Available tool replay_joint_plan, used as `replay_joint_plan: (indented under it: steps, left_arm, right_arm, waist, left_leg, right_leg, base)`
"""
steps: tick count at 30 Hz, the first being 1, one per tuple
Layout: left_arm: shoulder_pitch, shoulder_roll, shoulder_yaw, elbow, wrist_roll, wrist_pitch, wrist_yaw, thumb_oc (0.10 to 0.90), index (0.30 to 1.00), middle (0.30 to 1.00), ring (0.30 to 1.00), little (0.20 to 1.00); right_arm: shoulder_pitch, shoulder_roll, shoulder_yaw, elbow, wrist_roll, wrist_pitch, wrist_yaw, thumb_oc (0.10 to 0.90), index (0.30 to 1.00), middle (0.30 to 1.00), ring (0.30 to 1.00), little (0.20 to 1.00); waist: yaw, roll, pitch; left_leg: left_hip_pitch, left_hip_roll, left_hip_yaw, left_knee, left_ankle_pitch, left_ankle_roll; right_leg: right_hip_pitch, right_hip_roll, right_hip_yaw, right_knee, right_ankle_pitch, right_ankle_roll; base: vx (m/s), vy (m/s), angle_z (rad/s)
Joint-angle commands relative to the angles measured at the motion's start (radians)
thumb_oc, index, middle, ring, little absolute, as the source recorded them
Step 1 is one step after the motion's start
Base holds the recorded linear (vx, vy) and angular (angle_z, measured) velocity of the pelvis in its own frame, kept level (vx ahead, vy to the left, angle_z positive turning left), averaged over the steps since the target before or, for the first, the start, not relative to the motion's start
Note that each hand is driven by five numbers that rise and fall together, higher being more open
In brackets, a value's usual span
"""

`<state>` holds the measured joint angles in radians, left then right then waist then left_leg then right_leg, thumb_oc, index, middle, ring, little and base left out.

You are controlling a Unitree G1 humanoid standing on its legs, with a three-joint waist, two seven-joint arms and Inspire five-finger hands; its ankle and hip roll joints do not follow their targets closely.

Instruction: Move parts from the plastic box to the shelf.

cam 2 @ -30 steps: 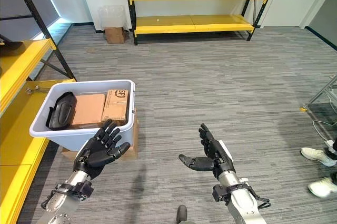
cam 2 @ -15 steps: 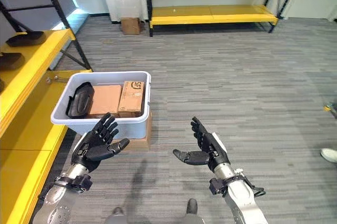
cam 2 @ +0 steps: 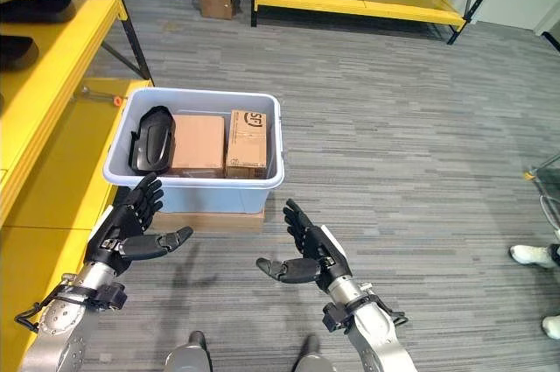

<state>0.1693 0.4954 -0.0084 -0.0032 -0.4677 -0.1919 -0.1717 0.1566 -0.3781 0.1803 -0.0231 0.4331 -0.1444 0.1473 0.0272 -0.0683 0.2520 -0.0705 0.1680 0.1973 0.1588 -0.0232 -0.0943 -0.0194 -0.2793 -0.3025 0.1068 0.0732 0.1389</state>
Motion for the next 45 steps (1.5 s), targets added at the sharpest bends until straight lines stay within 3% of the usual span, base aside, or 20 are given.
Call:
replay_joint_plan:
  steps: [1,7,13,14,16,17,18,19,20,21,24,27,28,29,32,37,41,45]
  left_arm:
    - [-0.09,-0.007,0.012,-0.123,-0.032,-0.117,0.002,0.9,1.0,1.0,1.0,1.0]
    - [-0.099,-0.011,-0.01,-0.106,0.001,-0.112,-0.006,0.9,1.0,1.0,1.0,1.0]
    - [-0.15,-0.007,-0.047,-0.108,-0.005,-0.086,-0.051,0.9,1.0,1.0,1.0,1.0]
    - [-0.165,-0.007,-0.059,-0.11,0.007,-0.08,-0.068,0.9,1.0,1.0,1.0,1.0]
    - [-0.175,-0.012,-0.075,-0.121,-0.021,-0.068,-0.062,0.9,1.0,1.0,1.0,1.0]
    - [-0.175,-0.013,-0.075,-0.123,-0.02,-0.068,-0.062,0.9,1.0,1.0,1.0,1.0]
    - [-0.18,-0.015,-0.087,-0.138,0.007,-0.08,-0.042,0.9,1.0,1.0,1.0,1.0]
    - [-0.182,-0.016,-0.093,-0.138,0.004,-0.084,-0.04,0.9,1.0,1.0,1.0,1.0]
    - [-0.182,-0.022,-0.103,-0.143,-0.025,-0.077,-0.04,0.9,1.0,1.0,1.0,1.0]
    - [-0.187,-0.027,-0.116,-0.146,-0.028,-0.075,-0.051,0.9,1.0,1.0,1.0,1.0]
    - [-0.192,-0.035,-0.142,-0.148,-0.024,-0.057,-0.065,0.9,1.0,1.0,1.0,1.0]
    - [-0.162,-0.042,-0.171,-0.167,-0.016,-0.068,-0.065,0.9,1.0,1.0,1.0,1.0]
    - [-0.159,-0.042,-0.174,-0.167,-0.02,-0.071,-0.074,0.9,1.0,1.0,1.0,1.0]
    - [-0.156,-0.048,-0.188,-0.165,-0.022,-0.087,-0.098,0.9,1.0,1.0,1.0,1.0]
    - [-0.158,-0.048,-0.226,-0.171,-0.041,-0.107,-0.114,0.9,1.0,1.0,1.0,1.0]
    - [-0.2,-0.045,-0.252,-0.174,-0.047,-0.111,-0.082,0.9,1.0,1.0,1.0,1.0]
    - [-0.264,-0.041,-0.262,-0.184,-0.035,-0.12,-0.071,0.9,1.0,1.0,1.0,1.0]
    - [-0.292,-0.05,-0.254,-0.192,-0.035,-0.172,-0.054,0.9,1.0,1.0,1.0,1.0]
  right_arm:
    - [-0.078,-0.056,-0.031,-0.09,0.008,-0.114,-0.024,0.9,1.0,1.0,1.0,1.0]
    - [-0.107,-0.048,-0.013,-0.083,-0.009,-0.112,-0.037,0.9,1.0,1.0,1.0,1.0]
    - [-0.141,-0.045,-0.02,-0.072,-0.055,-0.122,-0.063,0.9,1.0,1.0,1.0,1.0]
    - [-0.152,-0.04,-0.023,-0.06,-0.075,-0.126,-0.07,0.9,1.0,1.0,1.0,1.0]
    - [-0.17,-0.039,-0.01,-0.04,-0.095,-0.146,-0.075,0.9,1.0,1.0,1.0,1.0]
    - [-0.171,-0.039,-0.009,-0.039,-0.094,-0.146,-0.074,0.9,1.0,1.0,1.0,1.0]
    - [-0.18,-0.042,-0.012,-0.04,-0.098,-0.146,-0.063,0.9,1.0,1.0,1.0,1.0]
    - [-0.18,-0.049,-0.014,-0.045,-0.09,-0.144,-0.063,0.9,1.0,1.0,1.0,1.0]
    - [-0.172,-0.065,-0.026,-0.061,-0.077,-0.136,-0.055,0.9,1.0,1.0,1.0,1.0]
    - [-0.161,-0.068,-0.05,-0.077,-0.076,-0.123,-0.043,0.9,1.0,1.0,1.0,1.0]
    - [-0.16,-0.063,-0.066,-0.049,-0.058,-0.139,-0.03,0.9,1.0,1.0,1.0,1.0]
    - [-0.129,-0.049,-0.064,-0.059,-0.075,-0.141,-0.016,0.9,1.0,1.0,1.0,1.0]
    - [-0.123,-0.05,-0.062,-0.062,-0.078,-0.142,-0.024,0.9,1.0,1.0,1.0,1.0]
    - [-0.107,-0.058,-0.059,-0.077,-0.083,-0.142,-0.049,0.9,1.0,1.0,1.0,1.0]
    - [-0.105,-0.065,-0.037,-0.081,-0.108,-0.128,-0.092,0.9,1.0,1.0,1.0,1.0]
    - [-0.155,-0.079,-0.007,-0.054,-0.107,-0.13,-0.1,0.9,1.0,1.0,1.0,1.0]
    - [-0.191,-0.09,-0.005,-0.055,-0.12,-0.146,-0.128,0.9,1.0,1.0,1.0,1.0]
    - [-0.178,-0.108,-0.034,-0.061,-0.133,-0.168,-0.133,0.9,1.0,1.0,1.0,1.0]
  waist:
    - [-0.026,0.042,-0.054]
    - [-0.025,0.039,-0.07]
    - [-0.029,0.042,-0.077]
    - [-0.028,0.042,-0.079]
    - [-0.017,0.054,-0.071]
    - [-0.015,0.054,-0.07]
    - [-0.034,0.061,-0.05]
    - [-0.045,0.059,-0.046]
    - [-0.073,0.056,-0.037]
    - [-0.098,0.045,-0.032]
    - [-0.103,0.029,-0.021]
    - [-0.125,0.034,-0.01]
    - [-0.131,0.034,-0.013]
    - [-0.149,0.036,-0.021]
    - [-0.173,0.035,-0.045]
    - [-0.173,0.044,-0.034]
    - [-0.179,0.062,0.015]
    - [-0.216,0.092,0.024]
  left_leg:
    - [0.067,-0.06,0.007,-0.096,-0.027,0.084]
    - [0.088,-0.058,0.019,-0.114,-0.029,0.089]
    - [0.089,-0.083,0.02,-0.096,-0.056,0.122]
    - [0.087,-0.098,0.021,-0.094,-0.065,0.139]
    - [0.11,-0.123,0.023,-0.108,-0.092,0.176]
    - [0.113,-0.124,0.025,-0.109,-0.094,0.179]
    - [0.109,-0.122,0.024,-0.115,-0.081,0.187]
    - [0.114,-0.129,0.016,-0.119,-0.082,0.186]
    - [0.128,-0.149,-0.009,-0.132,-0.085,0.184]
    - [0.154,-0.185,-0.044,-0.151,-0.09,0.188]
    - [0.184,-0.211,-0.1,-0.156,-0.102,0.183]
    - [0.235,-0.22,-0.145,-0.147,-0.14,0.193]
    - [0.236,-0.223,-0.152,-0.146,-0.145,0.197]
    - [0.24,-0.235,-0.187,-0.141,-0.16,0.207]
    - [0.235,-0.246,-0.2,-0.106,-0.198,0.207]
    - [0.212,-0.215,-0.178,-0.08,-0.217,0.19]
    - [0.179,-0.171,-0.168,-0.083,-0.212,0.17]
    - [0.209,-0.143,-0.106,-0.091,-0.206,0.141]
  right_leg:
    - [0.043,0.016,0.028,-0.012,-0.048,-0.02]
    - [0.072,0.014,0.043,-0.03,-0.053,-0.013]
    - [0.073,-0.018,0.049,0.023,-0.038,-0.01]
    - [0.07,-0.03,0.044,0.059,-0.024,-0.009]
    - [-0.019,-0.092,0.037,0.298,0.051,0.012]
    - [-0.027,-0.096,0.039,0.313,0.053,0.013]
    - [-0.09,-0.016,0.083,0.372,0.026,-0.018]
    - [-0.106,0.027,0.103,0.354,0.009,-0.021]
    - [-0.135,0.114,0.139,0.295,-0.028,-0.028]
    - [-0.211,0.182,0.13,0.157,-0.02,-0.024]
    - [-0.254,0.197,0.121,-0.066,0.069,0.002]
    - [-0.321,0.207,0.189,-0.092,0.138,0.016]
    - [-0.314,0.214,0.211,-0.099,0.133,0.015]
    - [-0.295,0.228,0.276,-0.124,0.126,0.009]
    - [-0.275,0.228,0.323,-0.078,0.119,0.0]
    - [-0.286,0.23,0.293,0.029,0.051,-0.031]
    - [-0.347,0.229,0.266,0.123,-0.007,-0.054]
    - [-0.381,0.217,0.231,0.165,-0.042,-0.085]
  base:
    - [0.07,0.031,0.11]
    - [0.04,0.064,-0.16]
    - [0.0,0.149,-0.01]
    - [0.02,0.241,0.07]
    - [0.07,0.343,0.16]
    - [0.03,0.244,-0.22]
    - [-0.01,0.098,-0.5]
    - [0.06,0.084,-0.58]
    - [0.27,-0.035,-0.36]
    - [0.34,-0.074,-0.1]
    - [0.36,-0.185,0.47]
    - [0.42,-0.147,0.56]
    - [0.37,-0.129,0.51]
    - [0.28,-0.108,0.77]
    - [0.41,-0.197,1.47]
    - [0.25,-0.184,0.43]
    - [0.14,-0.195,-0.15]
    - [0.18,-0.16,0.19]
